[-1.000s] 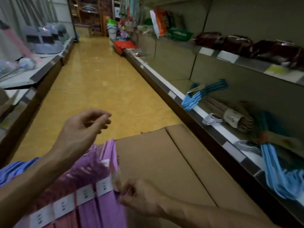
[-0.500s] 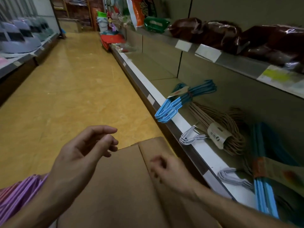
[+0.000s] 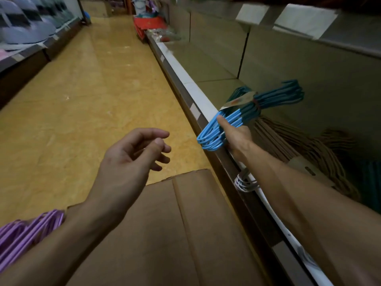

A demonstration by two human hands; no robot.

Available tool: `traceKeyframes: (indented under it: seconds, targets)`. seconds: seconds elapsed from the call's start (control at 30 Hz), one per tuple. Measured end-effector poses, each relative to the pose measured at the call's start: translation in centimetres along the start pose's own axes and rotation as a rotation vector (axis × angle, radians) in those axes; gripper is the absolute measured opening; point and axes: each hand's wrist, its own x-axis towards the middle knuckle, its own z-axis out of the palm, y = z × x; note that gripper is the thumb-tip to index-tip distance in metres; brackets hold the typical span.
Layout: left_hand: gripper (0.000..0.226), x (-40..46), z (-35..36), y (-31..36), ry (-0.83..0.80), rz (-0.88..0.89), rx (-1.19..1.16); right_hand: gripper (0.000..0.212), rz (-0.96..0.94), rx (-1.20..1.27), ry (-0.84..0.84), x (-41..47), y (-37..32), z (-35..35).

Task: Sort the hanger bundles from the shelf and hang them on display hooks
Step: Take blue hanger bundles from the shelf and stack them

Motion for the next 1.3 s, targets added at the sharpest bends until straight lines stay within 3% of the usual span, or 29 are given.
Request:
traceKeyframes:
  seconds: [0.17, 0.57, 0.73, 0.97, 1.17, 1.3]
  targets:
    - [0.018, -0.4, -0.4, -0.1, 0.006, -0.048, 0.04, 0.028, 0.079, 0.087, -0.04, 0.7, -0.4, 1.8]
    - [0.019, -3.2, -3.9, 2.0, -0.03, -0.036, 0.119, 0.018, 0.03, 0.128, 0.131, -1.9, -2.5, 0.5]
    - [0.022, -4.9, -6.2, 4.2, 0.002, -0.006, 0.127, 0.012, -0.013, 0.073, 0.038, -6.1, -3.7, 0.4]
    - [0.021, -8.0, -11.6, 8.1, 0.021, 0.019, 0.171, 0.032, -0.031, -0.063, -0.148, -16.0, -3.3, 1.2]
    - [0.02, -9.6, -15.4, 9.2, 0.019, 0.013, 0.173, 0.006, -0.001, -0.181, -0.371, -25.7, -2.5, 2.6]
    - [0.019, -9.3, -16.5, 8.4, 0.037, -0.017, 0.169, 0.003, -0.032, -0.212, -0.45, -31.6, -1.8, 3.3]
